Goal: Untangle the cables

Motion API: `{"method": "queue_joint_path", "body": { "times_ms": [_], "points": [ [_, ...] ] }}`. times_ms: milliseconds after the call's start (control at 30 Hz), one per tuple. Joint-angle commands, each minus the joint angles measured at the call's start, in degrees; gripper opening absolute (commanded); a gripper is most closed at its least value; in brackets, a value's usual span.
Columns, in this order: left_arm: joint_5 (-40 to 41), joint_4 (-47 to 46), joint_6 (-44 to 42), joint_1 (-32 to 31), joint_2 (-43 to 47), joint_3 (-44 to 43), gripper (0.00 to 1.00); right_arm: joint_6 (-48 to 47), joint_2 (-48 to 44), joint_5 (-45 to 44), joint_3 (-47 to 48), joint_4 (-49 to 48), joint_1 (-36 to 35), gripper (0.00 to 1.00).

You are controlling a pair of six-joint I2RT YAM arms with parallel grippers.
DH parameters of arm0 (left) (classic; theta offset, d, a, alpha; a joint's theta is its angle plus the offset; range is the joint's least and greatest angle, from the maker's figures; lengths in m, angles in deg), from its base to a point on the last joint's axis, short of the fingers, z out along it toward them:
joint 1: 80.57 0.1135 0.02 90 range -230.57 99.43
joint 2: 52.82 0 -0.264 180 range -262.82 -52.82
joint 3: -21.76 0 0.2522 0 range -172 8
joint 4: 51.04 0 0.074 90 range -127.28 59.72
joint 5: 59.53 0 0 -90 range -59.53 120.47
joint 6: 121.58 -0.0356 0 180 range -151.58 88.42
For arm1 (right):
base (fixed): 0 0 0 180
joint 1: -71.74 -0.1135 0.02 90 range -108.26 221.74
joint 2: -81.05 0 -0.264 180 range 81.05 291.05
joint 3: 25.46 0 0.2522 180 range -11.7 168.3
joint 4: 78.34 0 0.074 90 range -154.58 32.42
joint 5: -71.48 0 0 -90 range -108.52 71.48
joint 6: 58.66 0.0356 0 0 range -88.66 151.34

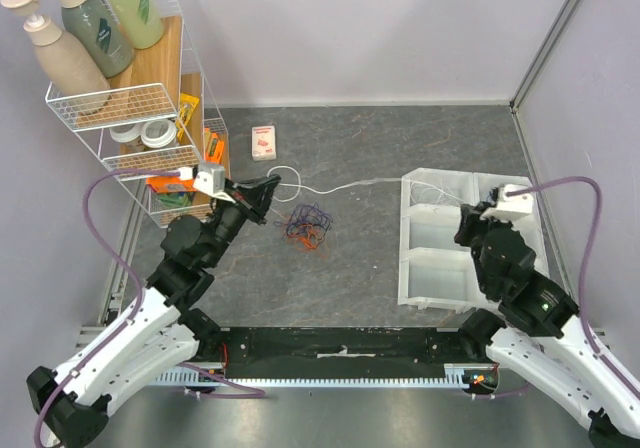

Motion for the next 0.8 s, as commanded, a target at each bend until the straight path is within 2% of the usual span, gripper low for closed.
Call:
{"method": "queue_joint_path", "body": {
  "times_ms": [0,67,167,267,467,533,600,633,700,767],
  "points": [
    [-21.22,-5.94,-0.7,0.63,-8.94,-4.37,0.02,-10.08,7.85,26.57,2.81,-7.37,0.43,0.0],
    [-25.9,-2.79,0.61,0.54,-13.52,-7.27,0.01,-11.5,14.61,38.55,5.09,-7.9,0.43,0.0],
    [-29.07,3.09,0.53,0.63,-19.59,-11.23,0.02,-10.71,21.74,45.01,7.82,-7.55,0.43,0.0],
    [-32.75,7.85,0.79,0.63,-25.04,-14.84,0.02,-9.92,23.79,44.42,8.53,-7.64,0.43,0.0],
    [-42.07,9.35,4.22,0.62,-32.08,-18.09,0.02,-7.46,16.51,36.95,9.58,-7.82,0.43,0.0],
    [-44.01,10.14,4.31,0.63,-33.32,-19.15,0.12,-6.15,13.95,34.4,11.42,-7.03,0.43,0.0],
    [-44.11,11.37,4.4,0.54,-33.41,-19.94,0.31,-5.09,11.75,32.82,13.09,-6.24,0.43,0.0],
    [-43.67,11.99,4.05,0.62,-33.06,-20.03,0.44,-4.65,10.7,32.2,14.23,-5.62,0.43,0.0],
    [-42.44,12.61,3.43,0.62,-32.01,-20.12,0.61,-4.12,9.64,29.31,15.99,-3.78,0.43,0.0],
    [-41.48,12.7,2.73,0.62,-30.43,-19.86,0.66,-3.85,8.76,24.92,17.49,-2.02,0.52,0.0]
  ]
}}
